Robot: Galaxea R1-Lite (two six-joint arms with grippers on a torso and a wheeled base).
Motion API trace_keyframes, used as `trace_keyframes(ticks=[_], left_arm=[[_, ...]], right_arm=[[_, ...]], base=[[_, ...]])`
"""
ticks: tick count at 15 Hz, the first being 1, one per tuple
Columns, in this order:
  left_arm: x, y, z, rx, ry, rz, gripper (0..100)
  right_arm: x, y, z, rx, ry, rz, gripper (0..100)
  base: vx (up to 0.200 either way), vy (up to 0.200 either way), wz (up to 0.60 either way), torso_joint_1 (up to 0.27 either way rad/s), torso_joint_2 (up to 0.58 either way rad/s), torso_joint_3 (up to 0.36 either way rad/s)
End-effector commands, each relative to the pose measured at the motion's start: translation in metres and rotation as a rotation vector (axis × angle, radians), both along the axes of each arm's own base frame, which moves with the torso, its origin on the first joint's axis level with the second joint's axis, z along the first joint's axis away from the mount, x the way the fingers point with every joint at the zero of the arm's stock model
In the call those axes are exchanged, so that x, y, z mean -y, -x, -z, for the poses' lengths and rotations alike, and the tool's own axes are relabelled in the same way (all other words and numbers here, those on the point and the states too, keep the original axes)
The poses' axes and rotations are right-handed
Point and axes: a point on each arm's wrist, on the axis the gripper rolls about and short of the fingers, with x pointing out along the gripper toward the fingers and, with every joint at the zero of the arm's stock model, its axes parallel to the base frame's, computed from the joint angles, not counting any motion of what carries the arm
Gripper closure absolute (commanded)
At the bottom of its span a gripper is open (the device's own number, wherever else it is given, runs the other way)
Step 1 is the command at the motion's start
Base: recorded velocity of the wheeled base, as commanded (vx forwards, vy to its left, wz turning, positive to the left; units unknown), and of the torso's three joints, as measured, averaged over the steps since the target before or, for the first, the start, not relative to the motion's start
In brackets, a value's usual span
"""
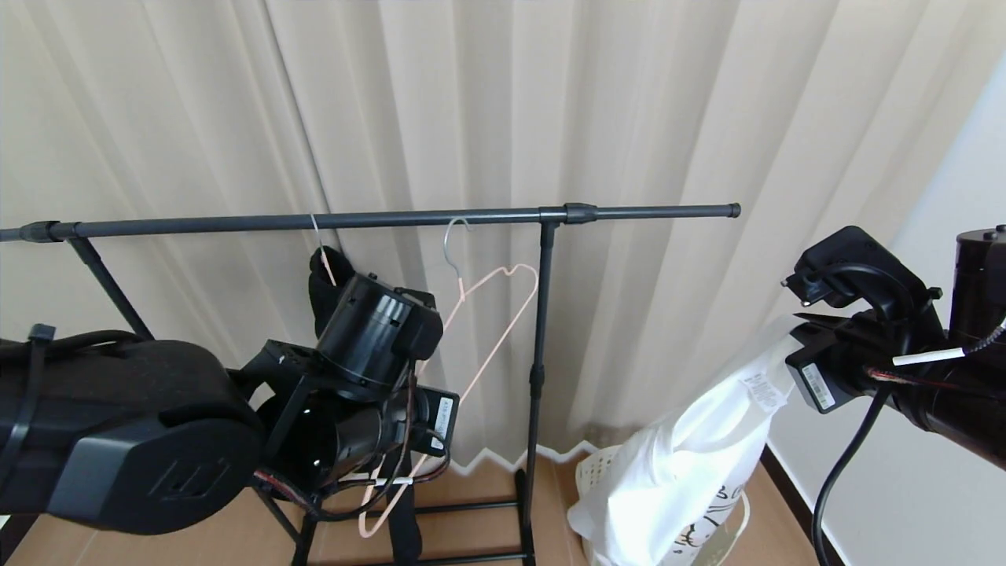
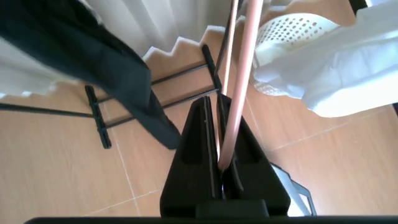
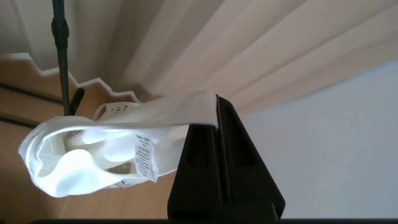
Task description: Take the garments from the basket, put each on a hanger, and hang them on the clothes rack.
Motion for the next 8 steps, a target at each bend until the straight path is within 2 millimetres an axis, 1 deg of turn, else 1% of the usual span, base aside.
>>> trace_keyframes(ticks=[1,3,4,6,8], left_arm=[[-0.006,0.007,0.0,0.01,-0.001,0.006,100],[-0.012,0.011,0.007,0.071,-0.01,0.039,100],[-0.017,0.016,0.013,0.103,-0.009,0.063,100],[-0.031,0.024,0.03,0.166,-0.024,0.132,100],[-0.05,0.035,0.037,0.222,-0.044,0.271,100]], right_arm=[[-0.001,-0.001,0.001,-0.002,0.002,-0.002,100],[-0.004,-0.006,0.005,-0.014,0.006,-0.005,100],[-0.008,-0.013,0.009,-0.018,0.008,-0.003,100],[-0.018,-0.024,0.015,0.022,-0.001,0.007,100],[-0.024,-0.035,0.021,0.059,0.003,0.059,100]], base=[[0.0,0.0,0.0,0.0,0.0,0.0],[0.0,0.0,0.0,0.0,0.0,0.0],[0.0,0.0,0.0,0.0,0.0,0.0],[0.0,0.0,0.0,0.0,0.0,0.0],[0.0,0.0,0.0,0.0,0.0,0.0]])
